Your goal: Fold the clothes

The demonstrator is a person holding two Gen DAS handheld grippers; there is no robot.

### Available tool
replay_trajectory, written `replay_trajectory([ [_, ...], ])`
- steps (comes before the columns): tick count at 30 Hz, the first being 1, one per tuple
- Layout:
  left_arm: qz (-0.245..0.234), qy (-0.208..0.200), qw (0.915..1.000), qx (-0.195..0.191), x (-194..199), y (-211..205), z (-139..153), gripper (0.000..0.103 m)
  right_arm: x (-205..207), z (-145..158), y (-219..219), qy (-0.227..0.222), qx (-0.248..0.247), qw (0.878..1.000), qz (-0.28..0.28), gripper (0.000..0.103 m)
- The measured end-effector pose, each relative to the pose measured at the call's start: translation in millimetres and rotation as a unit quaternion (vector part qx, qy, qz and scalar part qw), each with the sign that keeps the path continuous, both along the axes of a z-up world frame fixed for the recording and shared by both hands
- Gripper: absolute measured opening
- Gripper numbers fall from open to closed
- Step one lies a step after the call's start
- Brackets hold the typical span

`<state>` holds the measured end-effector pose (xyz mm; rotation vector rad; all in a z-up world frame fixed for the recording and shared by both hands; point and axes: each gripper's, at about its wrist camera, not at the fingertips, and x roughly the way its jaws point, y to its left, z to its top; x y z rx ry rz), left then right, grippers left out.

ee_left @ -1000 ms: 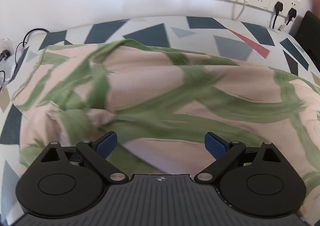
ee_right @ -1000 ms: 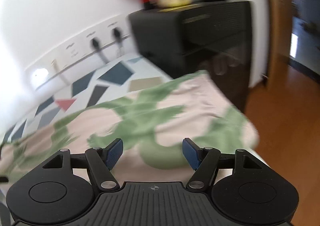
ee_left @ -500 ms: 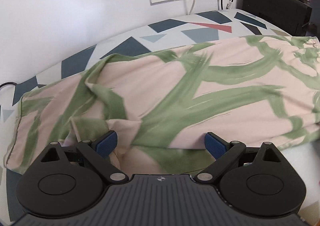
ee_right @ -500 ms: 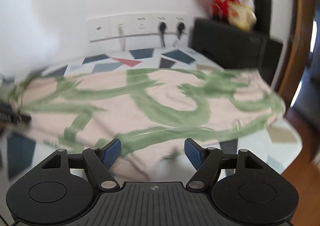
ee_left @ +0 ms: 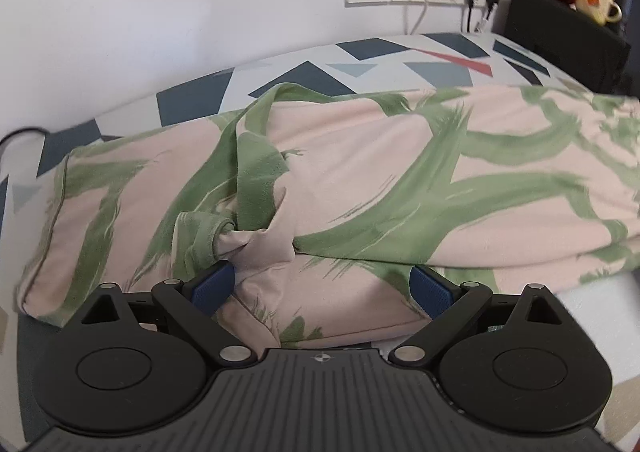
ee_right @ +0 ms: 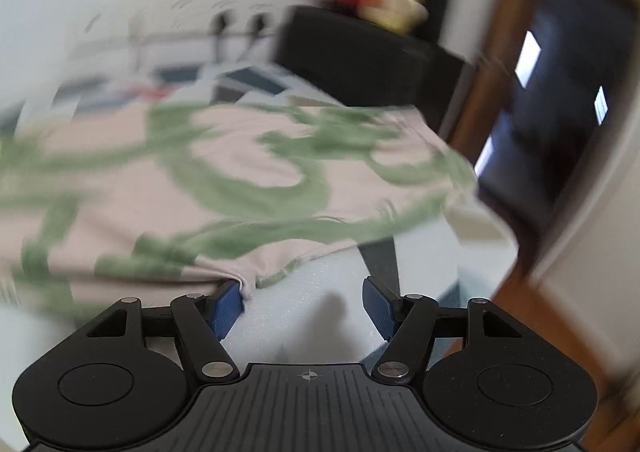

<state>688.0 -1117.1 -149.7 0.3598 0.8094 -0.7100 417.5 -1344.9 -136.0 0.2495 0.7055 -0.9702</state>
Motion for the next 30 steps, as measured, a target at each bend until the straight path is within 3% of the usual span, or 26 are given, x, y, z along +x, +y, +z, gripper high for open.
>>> replay_trajectory([
  [5,-0.021,-0.023,0.9993,0.022,-5.2,-5.5,-3.0,0.096,-1.4,10.2,23.8,-0.021,-0.07,0.997,0.032,0.032],
  [12,-0.064,-0.075,0.9936,0.055,-12.2,-19.3,-4.2,0.097,-8.7,4.0,18.4,-0.037,-0.03,0.998,0.034,0.027],
  [16,-0.095,-0.109,0.987,0.071,-16.8,-34.1,-3.8,0.097,-11.9,5.2,14.6,-0.072,-0.011,0.997,0.02,0.022],
  [20,-0.094,-0.119,0.9863,0.065,-12.9,-44.7,-5.7,0.097,-12.6,4.2,9.4,-0.097,0.007,0.995,0.005,0.022],
  [23,-0.081,-0.122,0.9874,0.059,-10.3,-51.2,-7.1,0.097,-6.5,1.2,10.7,-0.086,0.012,0.996,0.013,0.022],
  [27,-0.065,-0.135,0.987,0.057,-14.4,-57.8,-8.4,0.097,9.0,-5.1,16.5,-0.05,0.017,0.998,0.036,0.042],
  [29,-0.068,-0.121,0.9895,0.039,-13.9,-56.2,-6.2,0.074,15.5,-7.7,18.5,-0.045,0.017,0.998,0.038,0.041],
  [30,-0.076,-0.106,0.9913,0.02,-12.9,-53.5,-3.5,0.038,18.5,-8.8,19.4,-0.044,0.016,0.998,0.039,0.04],
])
